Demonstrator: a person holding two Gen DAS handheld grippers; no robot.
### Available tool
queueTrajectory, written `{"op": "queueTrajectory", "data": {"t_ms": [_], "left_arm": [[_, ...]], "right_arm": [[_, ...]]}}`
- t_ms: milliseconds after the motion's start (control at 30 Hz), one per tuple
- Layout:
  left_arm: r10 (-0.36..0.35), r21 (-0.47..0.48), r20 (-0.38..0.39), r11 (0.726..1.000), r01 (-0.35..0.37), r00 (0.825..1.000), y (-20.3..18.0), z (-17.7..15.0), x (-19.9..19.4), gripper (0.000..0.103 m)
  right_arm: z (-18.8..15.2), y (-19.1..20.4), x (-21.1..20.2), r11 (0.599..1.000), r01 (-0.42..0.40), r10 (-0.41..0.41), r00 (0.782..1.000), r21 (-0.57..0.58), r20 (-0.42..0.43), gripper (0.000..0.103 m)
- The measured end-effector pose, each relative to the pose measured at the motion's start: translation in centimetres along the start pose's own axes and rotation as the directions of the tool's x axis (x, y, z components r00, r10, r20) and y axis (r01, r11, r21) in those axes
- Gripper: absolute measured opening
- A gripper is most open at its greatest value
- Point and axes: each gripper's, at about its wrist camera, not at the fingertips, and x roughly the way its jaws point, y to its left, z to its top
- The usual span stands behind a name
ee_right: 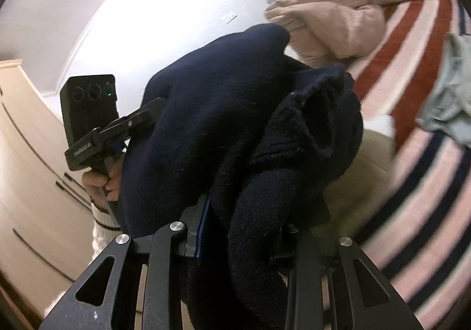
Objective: Fold small clothes
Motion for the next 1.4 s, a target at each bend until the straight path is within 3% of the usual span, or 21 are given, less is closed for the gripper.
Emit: {"op": "queueTrajectory", "data": {"t_ms": [167,300,400,500,533,767,1100,1267,1400], "left_arm": [[0.057,-0.037,-0.083,0.997,-0.06,0.995,8.7,-0.2,2.5,0.029],[0.083,-0.115,-0.214,0.987,-0.109,0.973,14.5,-2.8,7.6,0.032],[0.028,-0.19,-0.194,0.98,-0.065,0.981,16.8,-4.1,8.4,0.038],[0.058,-0.202,-0.163,0.975,-0.091,0.985,17.5,-4.2,8.0,0.049],[0.072,-0.198,-0.16,0.975,-0.104,0.984,17.3,-4.3,7.9,0.053],[0.079,-0.229,-0.101,0.968,-0.1,0.992,16.4,-3.4,6.1,0.053],[0.148,-0.212,-0.063,0.964,-0.158,0.987,11.3,-2.0,2.9,0.054],[0.172,-0.169,0.0,0.971,-0.169,0.985,5.2,-2.0,1.8,0.056],[0.249,-0.097,0.049,0.965,-0.243,0.967,-1.7,-2.8,2.8,0.06]], "right_arm": [[1.3,-0.6,5.2,0.997,0.03,-0.028,0.999,0.069,-0.033,0.025],[1.3,-3.1,8.6,0.987,0.086,-0.073,0.992,0.134,-0.101,0.027],[1.2,-4.4,10.0,0.983,0.087,-0.066,0.989,0.164,-0.131,0.027],[1.3,-4.2,10.2,0.984,0.08,-0.059,0.989,0.158,-0.137,0.03],[1.3,-4.1,10.1,0.985,0.088,-0.067,0.988,0.15,-0.14,0.033],[1.4,-3.1,8.6,0.985,0.138,-0.125,0.984,0.104,-0.129,0.051],[0.7,-1.9,4.0,0.981,0.183,-0.179,0.981,0.06,-0.073,0.052],[-1.3,-1.6,0.4,0.976,0.211,-0.209,0.977,0.056,-0.033,0.054],[-3.9,-0.8,-4.0,0.952,0.306,-0.306,0.952,0.004,0.023,0.059]]}}
